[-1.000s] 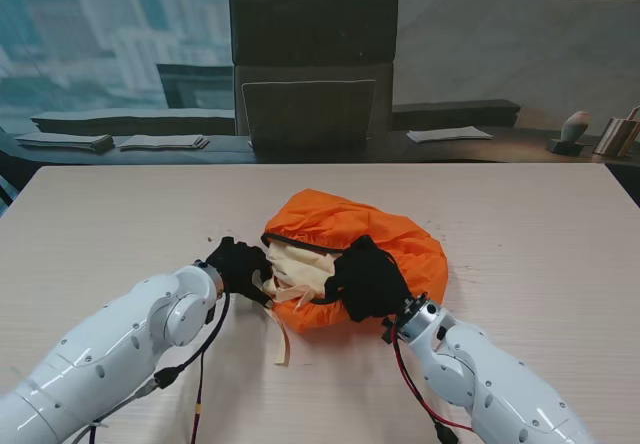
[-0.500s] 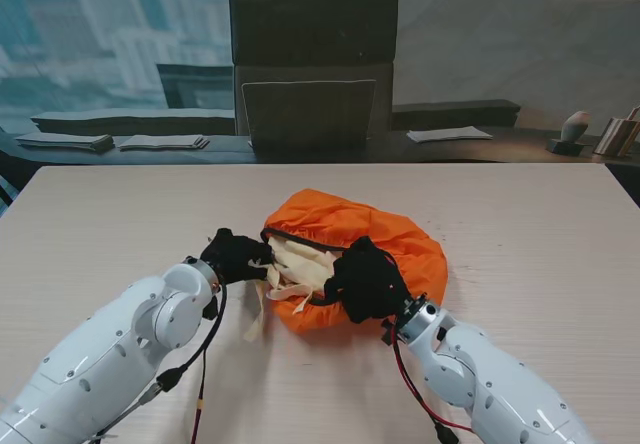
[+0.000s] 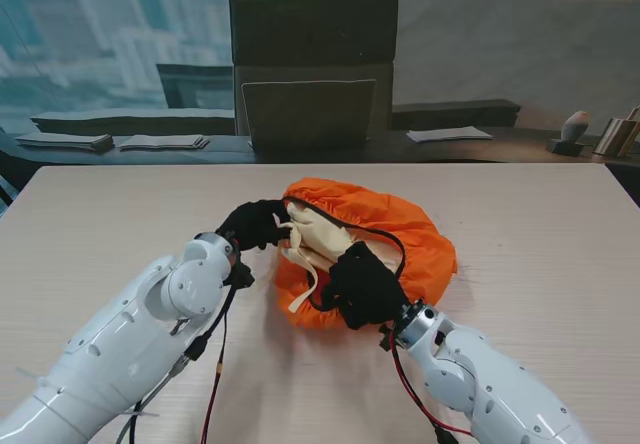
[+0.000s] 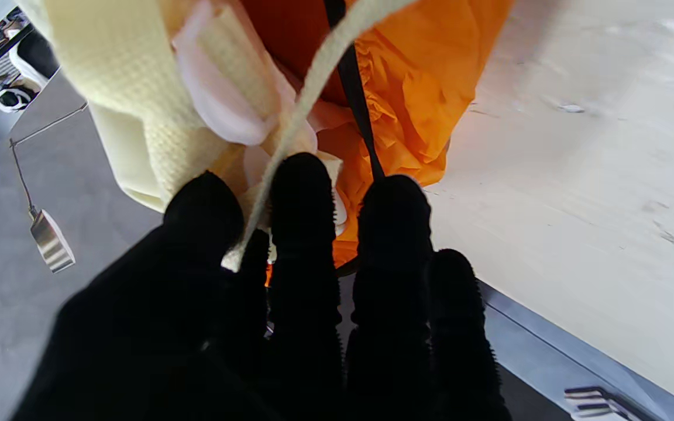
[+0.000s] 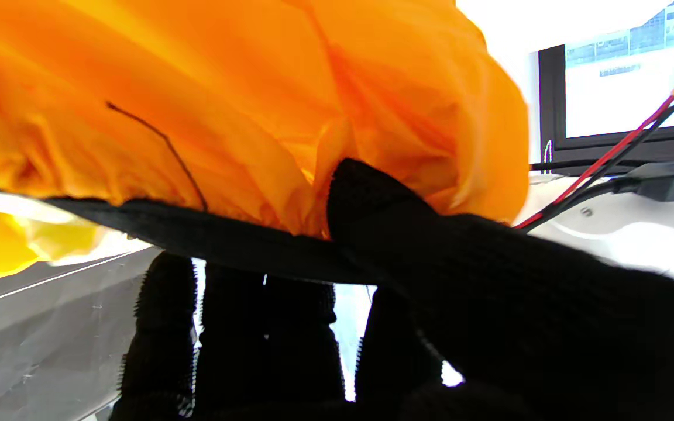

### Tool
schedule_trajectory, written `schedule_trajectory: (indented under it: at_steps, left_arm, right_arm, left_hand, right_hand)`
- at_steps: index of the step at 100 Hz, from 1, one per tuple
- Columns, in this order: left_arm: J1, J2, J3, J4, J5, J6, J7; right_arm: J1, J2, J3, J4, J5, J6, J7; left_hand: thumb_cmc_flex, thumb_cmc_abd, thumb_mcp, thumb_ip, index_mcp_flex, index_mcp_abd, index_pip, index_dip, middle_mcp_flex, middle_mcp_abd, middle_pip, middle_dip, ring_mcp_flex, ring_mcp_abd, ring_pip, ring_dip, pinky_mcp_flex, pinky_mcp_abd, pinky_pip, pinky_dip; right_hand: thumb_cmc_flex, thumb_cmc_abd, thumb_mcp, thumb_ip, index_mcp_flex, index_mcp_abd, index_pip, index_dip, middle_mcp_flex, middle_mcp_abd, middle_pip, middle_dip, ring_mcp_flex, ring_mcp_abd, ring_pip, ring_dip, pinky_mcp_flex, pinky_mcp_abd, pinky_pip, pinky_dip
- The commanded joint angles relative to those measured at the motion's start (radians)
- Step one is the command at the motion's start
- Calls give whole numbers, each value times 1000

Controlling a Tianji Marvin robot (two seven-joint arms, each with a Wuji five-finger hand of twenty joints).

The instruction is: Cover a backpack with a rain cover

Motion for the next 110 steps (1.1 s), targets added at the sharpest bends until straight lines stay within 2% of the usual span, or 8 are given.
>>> schedule_trajectory:
  at_steps: [1, 20, 40, 61, 70, 78, 95, 110]
  left_arm:
    - [-31, -28, 8, 2, -2, -2, -22]
    - [-63, -72, 20, 31, -213, 45, -13]
    - [-77, -84, 22, 68, -374, 67, -80]
    - [-81, -126, 15, 150, -610, 58, -101]
    - [-77, -136, -2, 154, -725, 125, -142]
    - [-69, -137, -20, 151, -788, 161, -182]
    - [-62, -111, -7, 138, -678, 150, -194]
    - [-21, -94, -36, 95, -653, 182, -200]
  right_arm:
    - [-3, -2, -5, -5, 1, -4, 12]
    - [0, -4, -7, 3, 8, 2, 6]
    - [-2, -7, -6, 4, 14, 2, -2]
    - [3, -9, -15, 11, 21, 7, 2]
    - [3, -9, -17, 13, 22, 9, 2]
    - [6, -9, -17, 16, 21, 10, -2]
    - [9, -9, -20, 22, 15, 16, -15]
    - [18, -6, -22, 28, -5, 14, -39]
  left_hand:
    - [-29, -34, 71, -27, 35, -22, 39, -44, 63, 6, -38, -51, 74, -7, -19, -40, 23, -41, 55, 29]
    - [-19, -94, 117, -25, 50, -14, 44, -104, 76, 40, -107, -133, 155, -5, -130, -129, 78, -61, 53, 19]
    - [67, -97, 132, -20, -58, -40, 106, -66, -64, 111, -279, -221, 158, 9, -506, -369, 138, -112, -159, -107]
    - [178, 51, -59, 2, -216, 32, 135, 60, -406, 266, -243, -389, -80, 104, -628, -469, 79, -112, -272, -150]
    - [16, 81, -126, 18, -306, 93, 59, 88, -520, 297, -259, -392, -183, 141, -636, -458, 7, -100, -296, -153]
    - [-82, 101, -84, 27, -334, 105, -70, 106, -586, 243, -223, -363, -274, 171, -559, -406, -46, 8, -287, -142]
    - [-2, 72, -138, 35, -260, 34, -70, 72, -441, 165, -108, -219, -208, 122, -360, -234, -47, 75, -141, -66]
    - [99, 133, -304, 63, -52, -16, -170, -46, -363, 180, -233, -297, -349, 133, -496, -274, -111, 65, -177, -83]
  right_hand:
    - [24, 12, 60, -31, 54, 14, 78, 14, -5, 35, 15, 4, 20, -9, 24, -4, -3, 5, 25, 18]
    - [23, 12, 59, -31, 53, 13, 78, 14, -7, 35, 14, 4, 19, -9, 24, -3, -3, 6, 24, 18]
    - [23, 13, 59, -32, 53, 13, 78, 15, -8, 37, 15, 6, 18, -8, 26, -1, -2, 8, 23, 18]
    - [22, 12, 59, -32, 53, 13, 77, 15, -8, 37, 14, 5, 18, -9, 26, -1, 2, 7, 25, 18]
    - [22, 13, 59, -32, 52, 12, 77, 15, -10, 35, 19, 10, 17, -10, 25, -1, 1, 9, 24, 18]
    - [22, 13, 59, -32, 51, 11, 77, 15, -12, 36, 18, 11, 14, -10, 25, -1, 0, 8, 23, 18]
    - [15, 11, 61, -33, 25, 8, 49, -18, -12, 37, 13, 3, 15, -13, 30, 3, -7, 12, 23, 18]
    - [-99, -44, 96, -49, -165, -47, 75, -299, -18, 10, 5, -63, 24, -71, 1, 52, -2, 26, 24, 19]
